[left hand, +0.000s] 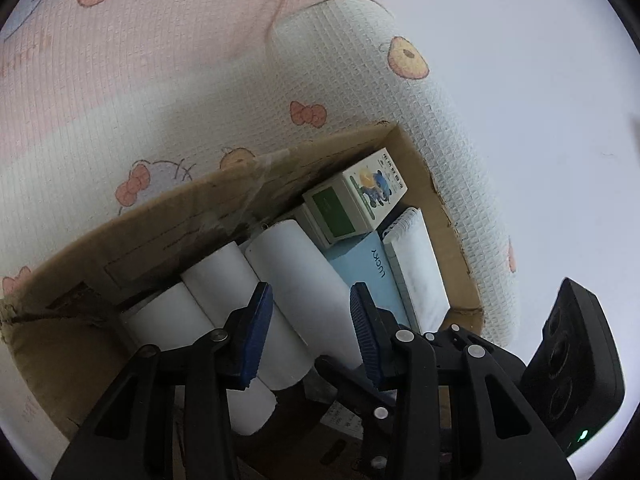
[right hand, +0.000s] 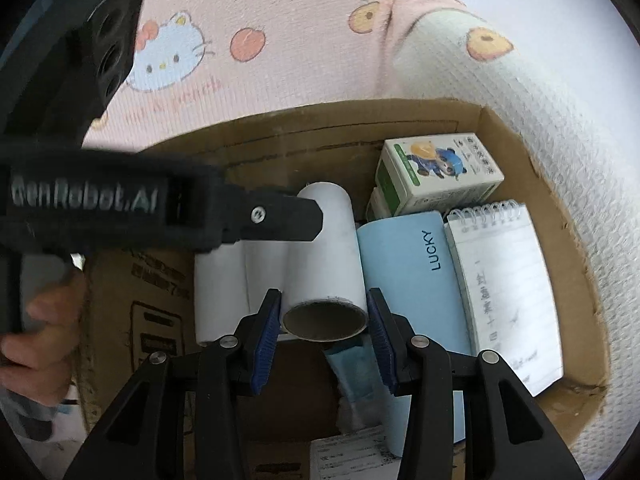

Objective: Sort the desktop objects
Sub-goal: 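Lower both tubes into the box beside the white rolls and open both tools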

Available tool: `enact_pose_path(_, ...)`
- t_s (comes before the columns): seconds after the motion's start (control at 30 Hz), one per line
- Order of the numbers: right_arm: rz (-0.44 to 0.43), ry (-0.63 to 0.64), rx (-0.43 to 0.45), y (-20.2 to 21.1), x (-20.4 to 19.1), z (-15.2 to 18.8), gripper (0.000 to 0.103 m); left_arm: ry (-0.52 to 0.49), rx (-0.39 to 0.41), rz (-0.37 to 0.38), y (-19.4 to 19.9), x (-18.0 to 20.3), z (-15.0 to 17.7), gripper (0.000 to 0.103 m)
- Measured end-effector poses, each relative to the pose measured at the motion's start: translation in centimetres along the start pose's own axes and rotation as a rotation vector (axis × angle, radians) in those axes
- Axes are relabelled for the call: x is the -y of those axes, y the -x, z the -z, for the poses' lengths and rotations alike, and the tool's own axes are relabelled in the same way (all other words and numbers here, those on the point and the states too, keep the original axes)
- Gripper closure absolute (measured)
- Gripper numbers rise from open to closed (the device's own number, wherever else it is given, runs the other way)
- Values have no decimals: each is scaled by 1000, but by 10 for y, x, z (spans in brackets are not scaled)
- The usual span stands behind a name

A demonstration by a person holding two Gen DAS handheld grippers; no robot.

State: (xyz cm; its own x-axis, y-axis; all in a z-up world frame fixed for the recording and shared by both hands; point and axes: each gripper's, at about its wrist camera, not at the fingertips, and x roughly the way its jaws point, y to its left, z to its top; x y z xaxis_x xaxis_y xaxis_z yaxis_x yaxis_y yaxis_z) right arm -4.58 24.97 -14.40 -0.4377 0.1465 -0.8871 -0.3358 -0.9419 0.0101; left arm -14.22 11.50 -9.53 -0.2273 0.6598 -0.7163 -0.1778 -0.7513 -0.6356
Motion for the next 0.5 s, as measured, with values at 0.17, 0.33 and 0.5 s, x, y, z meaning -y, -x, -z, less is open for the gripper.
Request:
enact_pose_path(0.17,-3,-25,-6,7,8,9,63,-1,-9,-18,-1,-1,-2,63)
enact_pose_path(0.33,-49,-64,35,28,13,18,65,-3,-13,-28,1,-2,-2,79)
enact_pose_path(0.5,-97,-147,30,41,23,21,87,-8,-12,11,4,0,-8,91)
